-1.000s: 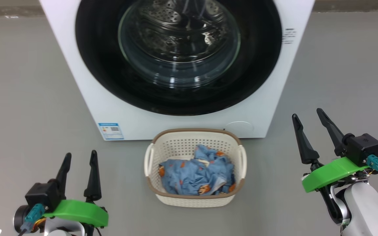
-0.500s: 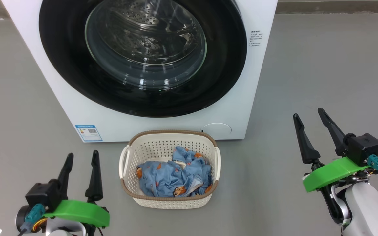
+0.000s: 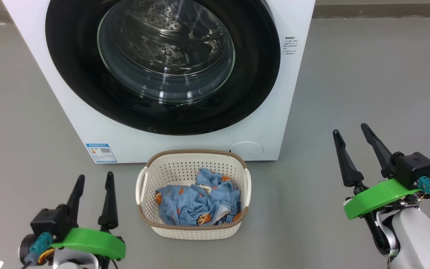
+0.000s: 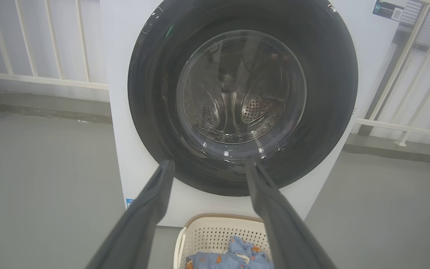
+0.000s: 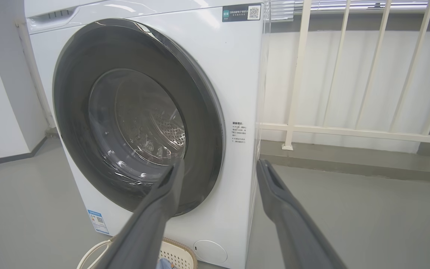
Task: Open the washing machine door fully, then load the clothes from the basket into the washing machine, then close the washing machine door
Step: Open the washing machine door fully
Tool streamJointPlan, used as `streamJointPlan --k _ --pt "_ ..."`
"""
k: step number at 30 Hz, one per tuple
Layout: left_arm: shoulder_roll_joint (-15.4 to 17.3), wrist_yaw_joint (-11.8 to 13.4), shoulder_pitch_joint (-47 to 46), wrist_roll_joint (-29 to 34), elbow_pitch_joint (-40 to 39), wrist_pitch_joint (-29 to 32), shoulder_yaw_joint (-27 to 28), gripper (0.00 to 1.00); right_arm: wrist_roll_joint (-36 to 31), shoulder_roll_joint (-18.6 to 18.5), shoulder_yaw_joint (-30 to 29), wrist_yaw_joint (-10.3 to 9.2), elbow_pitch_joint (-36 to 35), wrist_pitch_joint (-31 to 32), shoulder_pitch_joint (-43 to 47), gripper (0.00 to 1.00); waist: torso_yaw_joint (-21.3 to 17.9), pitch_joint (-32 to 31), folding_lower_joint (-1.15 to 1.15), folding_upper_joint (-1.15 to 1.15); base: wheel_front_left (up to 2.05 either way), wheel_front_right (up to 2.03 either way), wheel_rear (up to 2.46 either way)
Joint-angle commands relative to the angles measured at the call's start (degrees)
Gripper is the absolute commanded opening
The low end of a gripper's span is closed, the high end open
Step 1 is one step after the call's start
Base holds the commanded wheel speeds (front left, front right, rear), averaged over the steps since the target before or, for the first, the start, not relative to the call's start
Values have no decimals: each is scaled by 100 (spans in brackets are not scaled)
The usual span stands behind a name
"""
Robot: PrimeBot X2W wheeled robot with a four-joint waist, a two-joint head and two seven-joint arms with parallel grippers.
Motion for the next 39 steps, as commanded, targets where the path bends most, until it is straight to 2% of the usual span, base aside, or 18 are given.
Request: streamJointPlan --k 1,28,39 --pt "154 21 -248 -33 -111 -46 174 100 -3 -34 80 31 -110 -71 -138 100 2 -5 0 0 0 0 0" --pt "195 90 -195 -73 -171 -49 98 100 116 -42 102 31 3 -71 -139 100 9 -35 0 0 0 0 0" --pt "188 102 -221 -56 -262 -52 140 100 151 -63 37 31 35 -71 -254 100 69 153 0 0 0 0 0"
